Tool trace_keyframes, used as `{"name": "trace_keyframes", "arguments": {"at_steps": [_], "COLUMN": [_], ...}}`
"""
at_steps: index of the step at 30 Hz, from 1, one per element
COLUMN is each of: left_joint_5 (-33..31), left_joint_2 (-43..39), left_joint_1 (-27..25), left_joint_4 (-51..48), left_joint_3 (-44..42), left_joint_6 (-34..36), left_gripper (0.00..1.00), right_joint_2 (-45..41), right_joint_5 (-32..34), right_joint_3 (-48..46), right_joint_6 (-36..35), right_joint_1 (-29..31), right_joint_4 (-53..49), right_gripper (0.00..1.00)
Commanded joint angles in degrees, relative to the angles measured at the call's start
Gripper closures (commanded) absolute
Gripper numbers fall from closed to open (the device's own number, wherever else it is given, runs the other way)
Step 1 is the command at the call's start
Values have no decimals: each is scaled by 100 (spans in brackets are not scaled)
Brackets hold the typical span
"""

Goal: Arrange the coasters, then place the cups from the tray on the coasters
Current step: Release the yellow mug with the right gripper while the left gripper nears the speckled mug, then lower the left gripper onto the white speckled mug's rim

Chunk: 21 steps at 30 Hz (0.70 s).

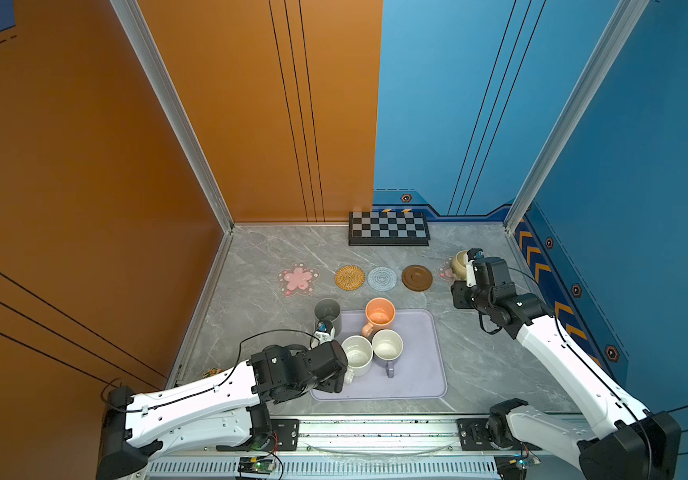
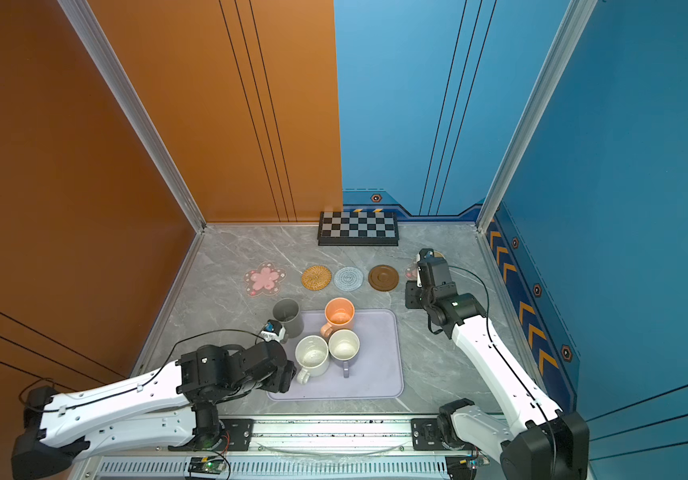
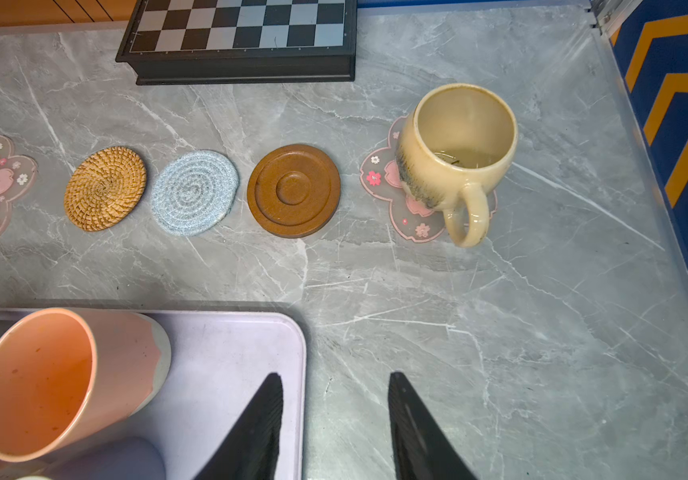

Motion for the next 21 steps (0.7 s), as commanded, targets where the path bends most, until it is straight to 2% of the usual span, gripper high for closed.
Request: {"name": "trace_keyframes", "arguments": {"at_steps": [1,5,14,18,21], "left_joint_5": [-394,-494,-188,-110,-86], "left_joint_2": [337,665,950,1171,1281], "left_joint_1": [-347,-518,-666,-698,-696], "left_joint_4": [-208,-39,985,1104,1108], "left_joint_3": [216,295,-64,-84,-116], "left_joint_6": [-113,-84,-81,-101,-142], "left_gripper": [21,21,23,27,24], "right_joint_2": [96,173,155,156,130], "right_joint_5": [142,153,210,160,167], "right_joint_3": [140,184,138,127,90], "right_joint_6": [181,252,252,261,261], "right_joint_1": [87,171,229,244,255], "right_joint_4": [-157,-163,-174,-183,-188], "right_gripper": [55,55,55,55,55]}}
